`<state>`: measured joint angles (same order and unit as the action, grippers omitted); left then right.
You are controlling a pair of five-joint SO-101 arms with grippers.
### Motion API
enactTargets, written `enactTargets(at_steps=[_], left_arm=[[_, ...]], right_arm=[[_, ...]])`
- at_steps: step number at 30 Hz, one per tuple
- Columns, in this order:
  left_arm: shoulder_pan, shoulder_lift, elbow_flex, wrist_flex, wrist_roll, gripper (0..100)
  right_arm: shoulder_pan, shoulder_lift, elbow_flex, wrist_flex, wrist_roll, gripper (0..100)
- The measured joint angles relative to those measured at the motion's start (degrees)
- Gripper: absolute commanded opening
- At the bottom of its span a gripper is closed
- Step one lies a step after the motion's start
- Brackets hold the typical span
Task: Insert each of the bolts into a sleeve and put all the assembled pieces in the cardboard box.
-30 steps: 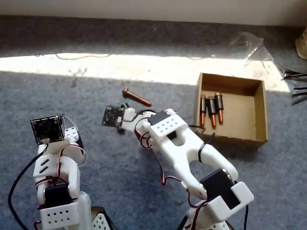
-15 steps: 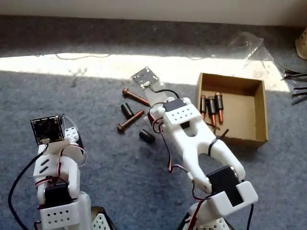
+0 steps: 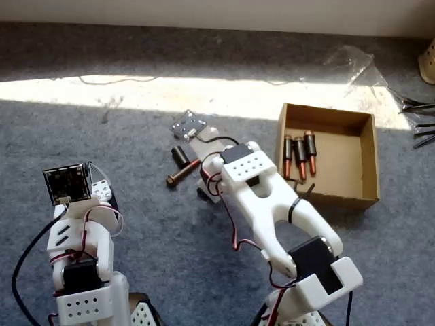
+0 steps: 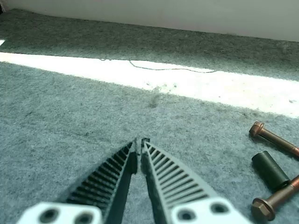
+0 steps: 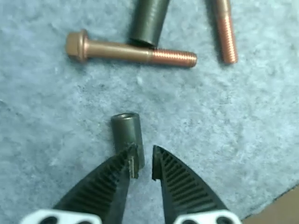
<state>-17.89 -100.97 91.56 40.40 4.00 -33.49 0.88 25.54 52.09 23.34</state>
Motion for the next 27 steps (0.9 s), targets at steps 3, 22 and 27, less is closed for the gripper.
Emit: enactTargets(at_steps=[3,22,27], left_arm=[[0.0,0.0,0.0,0.0,0.0,3],[0.0,0.0,0.0,0.0,0.0,3],[0.0,0.0,0.0,0.0,0.0,3]], right_arm=[[-1.05,0.0,0.0,0.0,0.18,14.6],[-4.13,1.14,0.0,1.14,4.57,14.6],[-4.13,7.21,-0.09,0.62,4.84,14.6]])
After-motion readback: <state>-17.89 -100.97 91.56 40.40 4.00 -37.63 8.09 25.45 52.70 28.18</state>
